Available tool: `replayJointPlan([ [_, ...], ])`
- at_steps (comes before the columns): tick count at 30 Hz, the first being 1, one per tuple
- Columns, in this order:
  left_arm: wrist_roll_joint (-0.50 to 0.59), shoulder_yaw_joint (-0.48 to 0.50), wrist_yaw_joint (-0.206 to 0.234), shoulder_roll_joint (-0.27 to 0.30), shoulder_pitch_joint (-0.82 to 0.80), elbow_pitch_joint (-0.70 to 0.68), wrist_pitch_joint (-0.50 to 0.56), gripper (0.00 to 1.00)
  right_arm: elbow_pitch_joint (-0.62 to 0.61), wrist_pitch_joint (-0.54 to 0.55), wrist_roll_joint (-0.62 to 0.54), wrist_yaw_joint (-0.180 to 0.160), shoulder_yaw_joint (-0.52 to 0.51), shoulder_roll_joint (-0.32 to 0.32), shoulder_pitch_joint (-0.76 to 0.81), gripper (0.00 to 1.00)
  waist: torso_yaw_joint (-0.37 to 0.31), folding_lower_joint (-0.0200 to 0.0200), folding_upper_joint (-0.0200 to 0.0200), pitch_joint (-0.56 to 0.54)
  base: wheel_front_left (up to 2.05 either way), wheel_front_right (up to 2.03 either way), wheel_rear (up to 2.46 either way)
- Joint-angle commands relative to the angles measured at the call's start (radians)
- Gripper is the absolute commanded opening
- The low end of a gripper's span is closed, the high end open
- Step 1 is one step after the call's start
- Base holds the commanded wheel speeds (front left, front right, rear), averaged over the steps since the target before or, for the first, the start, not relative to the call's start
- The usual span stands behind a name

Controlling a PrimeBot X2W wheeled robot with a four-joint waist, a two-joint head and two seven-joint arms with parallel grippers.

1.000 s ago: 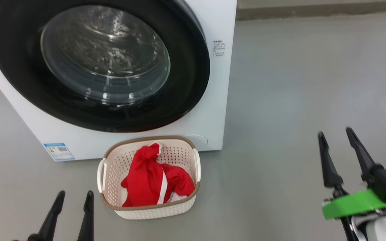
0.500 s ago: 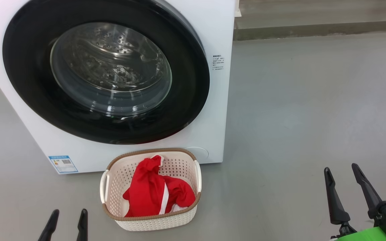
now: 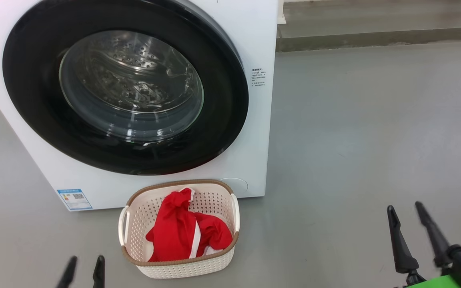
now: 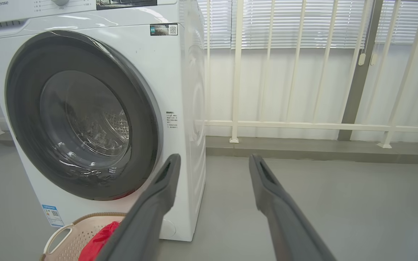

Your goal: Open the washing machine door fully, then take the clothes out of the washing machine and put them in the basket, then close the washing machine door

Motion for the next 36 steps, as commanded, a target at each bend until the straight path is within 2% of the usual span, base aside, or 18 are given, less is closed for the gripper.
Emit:
replayJointPlan([
  [1,-0.001,-0.005,0.000,-0.010,0.001,0.014,0.001,0.00,0.015,0.000,0.001,0.000,0.001,0.004,0.003,0.00,0.000,0.0000,0.0000,0.000,0.00,0.00,0.00],
  [5,-0.003,-0.027,0.000,-0.049,0.001,0.067,0.002,0.00,0.074,0.001,0.004,0.000,0.004,0.019,0.027,0.00,0.000,0.0000,0.0000,0.000,0.00,0.00,0.00],
  [12,-0.072,-0.016,-0.012,-0.058,-0.015,0.079,0.020,0.00,0.081,0.020,0.086,0.000,0.006,0.015,0.013,0.00,0.003,0.0023,0.0000,0.002,0.00,0.00,0.00],
  [17,-0.110,-0.010,-0.019,-0.064,-0.026,0.089,0.030,0.00,0.086,0.031,0.133,0.000,0.007,0.013,0.004,0.00,0.004,0.0002,0.0000,0.006,0.00,0.00,0.00],
  [36,-0.293,0.022,-0.053,-0.091,-0.080,0.135,0.081,0.00,0.108,0.082,0.354,0.000,0.010,0.006,-0.039,0.00,0.012,0.0000,0.0000,0.018,0.00,0.00,0.00],
])
